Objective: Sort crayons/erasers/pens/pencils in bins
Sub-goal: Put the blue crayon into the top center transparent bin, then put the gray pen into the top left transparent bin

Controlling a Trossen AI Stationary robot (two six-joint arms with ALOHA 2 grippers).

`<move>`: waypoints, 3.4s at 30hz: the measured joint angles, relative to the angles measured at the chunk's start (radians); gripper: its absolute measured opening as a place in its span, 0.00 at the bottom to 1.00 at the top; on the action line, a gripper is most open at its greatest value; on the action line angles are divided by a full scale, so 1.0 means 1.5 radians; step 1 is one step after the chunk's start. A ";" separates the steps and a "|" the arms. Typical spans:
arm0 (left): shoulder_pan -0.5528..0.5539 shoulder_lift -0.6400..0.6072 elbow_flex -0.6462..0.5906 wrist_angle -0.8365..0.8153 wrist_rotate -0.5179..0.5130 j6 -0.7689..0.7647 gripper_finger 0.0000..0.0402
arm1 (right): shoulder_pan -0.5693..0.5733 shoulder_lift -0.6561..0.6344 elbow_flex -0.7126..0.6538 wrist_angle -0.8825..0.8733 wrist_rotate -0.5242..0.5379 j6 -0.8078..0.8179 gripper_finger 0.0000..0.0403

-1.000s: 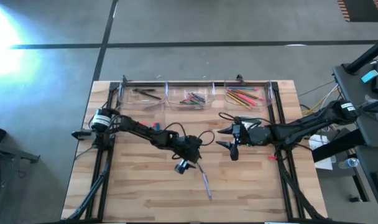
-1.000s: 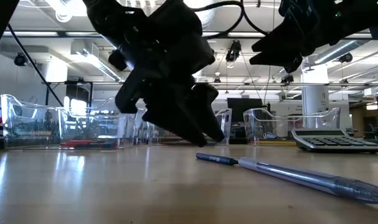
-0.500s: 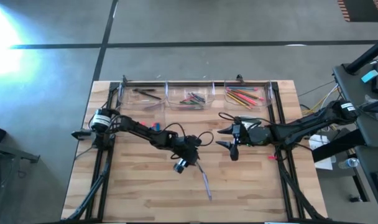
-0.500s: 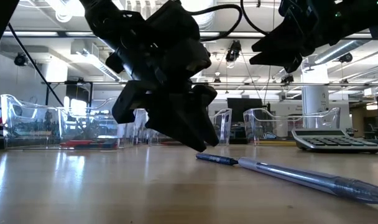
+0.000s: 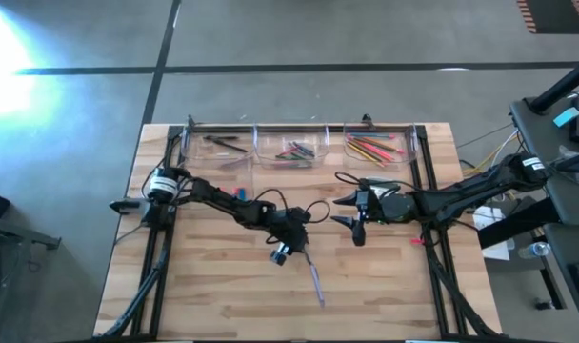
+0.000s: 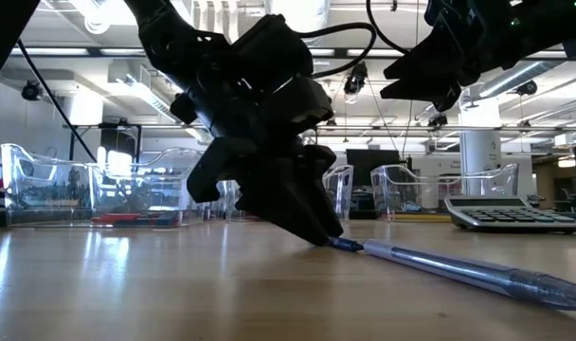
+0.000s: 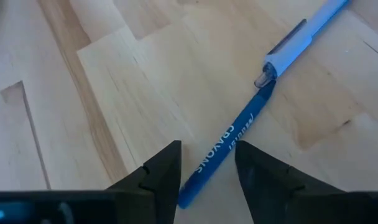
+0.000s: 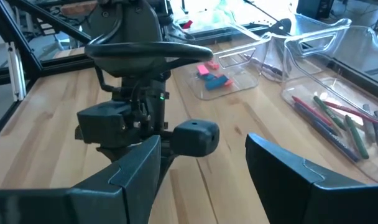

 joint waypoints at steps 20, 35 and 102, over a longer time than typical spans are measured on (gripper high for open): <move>0.009 0.001 0.002 -0.114 -0.005 0.001 0.14 | 0.000 0.000 -0.001 -0.002 0.000 0.000 0.56; 0.022 -0.025 0.010 -0.223 -0.010 0.019 0.01 | 0.000 0.000 -0.001 -0.002 0.000 0.000 0.56; 0.343 -0.373 -0.056 -0.176 -0.138 -0.054 0.33 | -0.002 0.008 0.002 -0.009 0.036 0.042 0.56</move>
